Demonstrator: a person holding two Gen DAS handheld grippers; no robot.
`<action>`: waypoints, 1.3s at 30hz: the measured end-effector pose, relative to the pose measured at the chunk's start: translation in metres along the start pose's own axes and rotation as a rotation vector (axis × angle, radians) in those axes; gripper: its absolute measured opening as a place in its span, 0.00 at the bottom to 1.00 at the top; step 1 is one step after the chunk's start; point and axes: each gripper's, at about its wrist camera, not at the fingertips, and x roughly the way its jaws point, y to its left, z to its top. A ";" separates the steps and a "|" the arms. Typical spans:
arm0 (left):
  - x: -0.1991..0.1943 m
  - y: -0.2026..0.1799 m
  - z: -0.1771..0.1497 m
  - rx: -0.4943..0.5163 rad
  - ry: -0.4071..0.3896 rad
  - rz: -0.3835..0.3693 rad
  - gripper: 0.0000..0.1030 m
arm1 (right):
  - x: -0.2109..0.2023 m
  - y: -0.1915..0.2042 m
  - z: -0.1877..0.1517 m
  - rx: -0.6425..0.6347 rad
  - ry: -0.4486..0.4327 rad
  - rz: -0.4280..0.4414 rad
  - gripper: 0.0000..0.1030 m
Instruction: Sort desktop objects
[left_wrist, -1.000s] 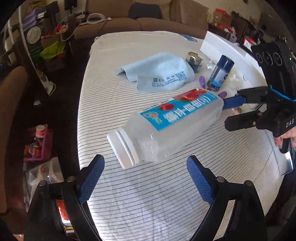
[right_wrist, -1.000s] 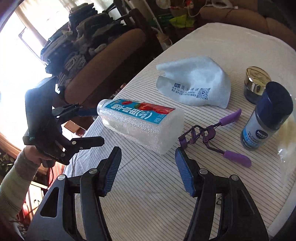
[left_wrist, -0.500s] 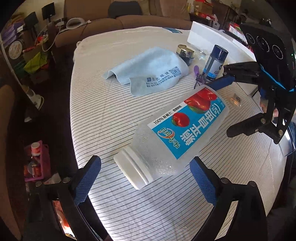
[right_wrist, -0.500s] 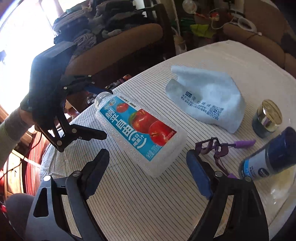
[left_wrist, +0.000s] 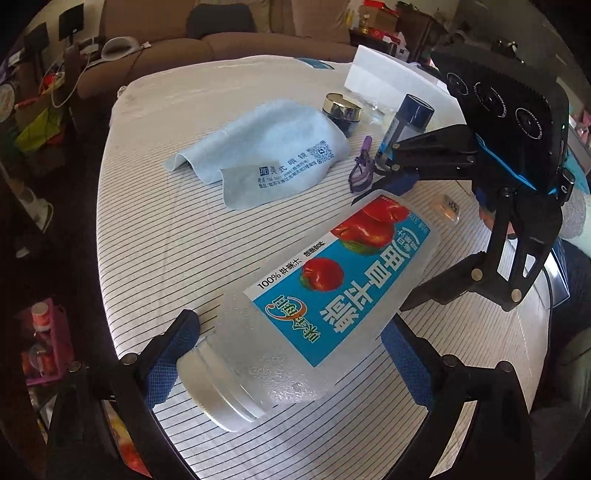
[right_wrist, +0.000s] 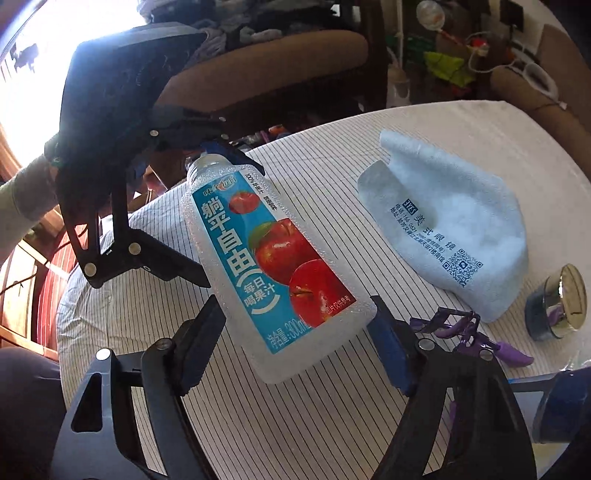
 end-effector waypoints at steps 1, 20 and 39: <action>0.000 -0.002 0.000 -0.005 0.000 -0.002 0.97 | -0.001 0.001 -0.002 0.004 -0.006 -0.001 0.73; -0.082 -0.173 0.086 0.223 -0.111 -0.114 0.89 | -0.178 0.031 -0.047 -0.048 -0.163 -0.081 0.72; -0.019 -0.340 0.173 0.475 0.019 -0.122 0.84 | -0.327 -0.013 -0.185 0.104 -0.232 -0.198 0.71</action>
